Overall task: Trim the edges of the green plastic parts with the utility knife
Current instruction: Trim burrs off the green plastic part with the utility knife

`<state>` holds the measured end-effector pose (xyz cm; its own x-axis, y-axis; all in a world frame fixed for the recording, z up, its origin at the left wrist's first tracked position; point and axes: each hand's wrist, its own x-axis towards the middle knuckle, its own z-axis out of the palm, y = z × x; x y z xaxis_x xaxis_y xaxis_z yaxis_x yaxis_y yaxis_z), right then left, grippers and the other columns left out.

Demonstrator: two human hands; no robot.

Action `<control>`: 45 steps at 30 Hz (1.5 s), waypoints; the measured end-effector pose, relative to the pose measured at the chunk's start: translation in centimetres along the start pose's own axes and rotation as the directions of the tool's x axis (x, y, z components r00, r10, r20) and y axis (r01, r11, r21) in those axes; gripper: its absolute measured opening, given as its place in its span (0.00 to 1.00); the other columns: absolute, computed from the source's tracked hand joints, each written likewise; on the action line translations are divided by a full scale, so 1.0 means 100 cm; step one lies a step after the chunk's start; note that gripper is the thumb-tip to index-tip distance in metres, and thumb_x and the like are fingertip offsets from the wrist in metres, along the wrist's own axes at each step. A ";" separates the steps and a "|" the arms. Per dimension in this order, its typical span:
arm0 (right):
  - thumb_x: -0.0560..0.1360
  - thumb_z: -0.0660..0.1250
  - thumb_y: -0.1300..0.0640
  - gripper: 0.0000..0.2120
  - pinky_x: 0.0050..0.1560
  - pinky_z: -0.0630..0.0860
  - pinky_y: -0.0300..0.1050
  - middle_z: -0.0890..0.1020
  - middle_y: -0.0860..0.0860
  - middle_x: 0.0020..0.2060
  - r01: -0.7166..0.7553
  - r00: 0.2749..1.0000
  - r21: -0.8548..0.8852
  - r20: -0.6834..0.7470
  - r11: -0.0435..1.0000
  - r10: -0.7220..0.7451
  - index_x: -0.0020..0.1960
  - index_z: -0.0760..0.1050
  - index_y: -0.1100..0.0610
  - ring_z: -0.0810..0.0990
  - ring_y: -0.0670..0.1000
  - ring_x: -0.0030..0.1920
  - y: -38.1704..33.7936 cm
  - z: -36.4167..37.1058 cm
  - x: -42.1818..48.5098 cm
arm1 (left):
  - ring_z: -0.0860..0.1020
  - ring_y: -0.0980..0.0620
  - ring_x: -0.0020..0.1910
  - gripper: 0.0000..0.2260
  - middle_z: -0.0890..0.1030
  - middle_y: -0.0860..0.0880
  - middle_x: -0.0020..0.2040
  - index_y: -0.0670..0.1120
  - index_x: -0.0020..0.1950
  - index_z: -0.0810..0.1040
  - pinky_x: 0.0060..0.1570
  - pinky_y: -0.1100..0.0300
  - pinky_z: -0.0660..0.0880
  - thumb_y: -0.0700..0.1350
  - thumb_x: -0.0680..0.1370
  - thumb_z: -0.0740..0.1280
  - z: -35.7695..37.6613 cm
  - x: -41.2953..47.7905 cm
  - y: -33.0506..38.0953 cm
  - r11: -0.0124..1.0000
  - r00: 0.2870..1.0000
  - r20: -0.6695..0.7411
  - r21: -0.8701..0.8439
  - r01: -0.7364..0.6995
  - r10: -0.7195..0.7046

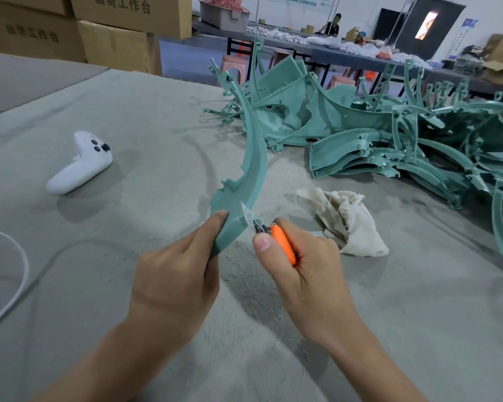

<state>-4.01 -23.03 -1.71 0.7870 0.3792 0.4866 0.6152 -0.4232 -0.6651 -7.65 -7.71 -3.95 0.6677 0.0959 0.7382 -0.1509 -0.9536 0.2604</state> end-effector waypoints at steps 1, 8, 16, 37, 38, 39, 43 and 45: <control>0.76 0.55 0.33 0.24 0.28 0.58 0.41 0.65 0.55 0.28 -0.005 1.000 -0.005 -0.002 1.000 0.005 0.33 0.58 0.51 0.62 0.49 0.26 0.001 0.000 0.001 | 0.74 0.44 0.23 0.18 0.80 0.45 0.31 0.38 0.54 0.83 0.36 0.55 0.64 0.40 0.71 0.58 0.000 0.000 0.000 1.000 1.000 0.007 0.000 0.001 -0.001; 0.76 0.54 0.33 0.25 0.29 0.62 0.46 0.64 0.50 0.25 -0.100 0.990 -0.069 -0.103 0.993 0.093 0.32 0.59 0.51 0.63 0.47 0.26 0.017 -0.006 0.011 | 0.66 0.42 0.42 0.16 0.81 0.45 0.32 0.37 0.54 0.83 0.37 0.55 0.64 0.38 0.71 0.60 0.005 -0.004 0.001 0.997 0.994 -0.085 0.009 -0.072 0.072; 0.77 0.54 0.33 0.26 0.28 0.58 0.37 0.64 0.53 0.28 -0.015 0.989 0.057 -0.146 0.998 0.023 0.33 0.58 0.52 0.61 0.44 0.27 0.012 -0.007 0.006 | 0.67 0.43 0.45 0.18 0.84 0.45 0.36 0.38 0.54 0.83 0.38 0.54 0.64 0.38 0.70 0.58 0.006 -0.001 0.002 0.999 0.994 -0.105 -0.004 -0.034 0.034; 0.76 0.54 0.34 0.29 0.28 0.60 0.40 0.64 0.53 0.26 -0.176 0.964 -0.013 -0.203 0.984 0.170 0.33 0.62 0.59 0.62 0.46 0.27 0.029 -0.013 0.014 | 0.67 0.43 0.43 0.16 0.82 0.45 0.34 0.37 0.53 0.83 0.38 0.57 0.65 0.37 0.71 0.59 0.005 -0.006 0.003 0.990 0.981 -0.136 -0.013 -0.139 0.136; 0.75 0.54 0.33 0.31 0.29 0.60 0.40 0.64 0.55 0.27 -0.196 0.955 0.059 -0.214 0.979 0.204 0.34 0.63 0.63 0.62 0.46 0.27 0.030 -0.014 0.014 | 0.67 0.43 0.44 0.17 0.83 0.45 0.35 0.37 0.53 0.83 0.39 0.57 0.66 0.37 0.71 0.59 0.005 -0.005 0.003 0.990 0.981 -0.134 -0.009 -0.139 0.137; 0.75 0.55 0.33 0.33 0.30 0.60 0.42 0.64 0.56 0.28 -0.217 0.948 0.140 -0.206 0.966 0.243 0.36 0.63 0.65 0.62 0.47 0.28 0.029 -0.015 0.015 | 0.68 0.42 0.45 0.17 0.84 0.44 0.36 0.37 0.53 0.83 0.39 0.57 0.66 0.37 0.71 0.58 0.006 -0.005 0.003 0.991 0.982 -0.129 -0.005 -0.136 0.134; 0.71 0.61 0.31 0.31 0.28 0.61 0.39 0.64 0.44 0.23 -0.326 0.928 0.438 -0.021 0.838 0.373 0.35 0.70 0.62 0.62 0.44 0.25 0.018 -0.017 0.013 | 0.79 0.49 0.41 0.19 0.86 0.46 0.46 0.39 0.54 0.83 0.44 0.56 0.68 0.35 0.70 0.57 0.003 -0.004 0.003 0.993 0.987 -0.109 0.030 -0.114 0.117; 0.68 0.65 0.32 0.26 0.25 0.60 0.37 0.64 0.43 0.23 -0.379 0.919 0.535 0.124 0.755 0.374 0.34 0.74 0.57 0.61 0.43 0.23 0.009 -0.017 0.010 | 0.84 0.46 0.42 0.20 0.85 0.46 0.50 0.39 0.55 0.83 0.46 0.57 0.69 0.34 0.70 0.57 0.002 -0.003 0.004 0.993 0.990 -0.084 0.041 -0.110 0.113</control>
<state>-2.56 -24.45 -0.86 0.9476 0.2923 0.1287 0.1414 -0.0229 -0.9897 -7.77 -8.13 -4.22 0.5829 0.0107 0.8125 -0.1933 -0.9694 0.1514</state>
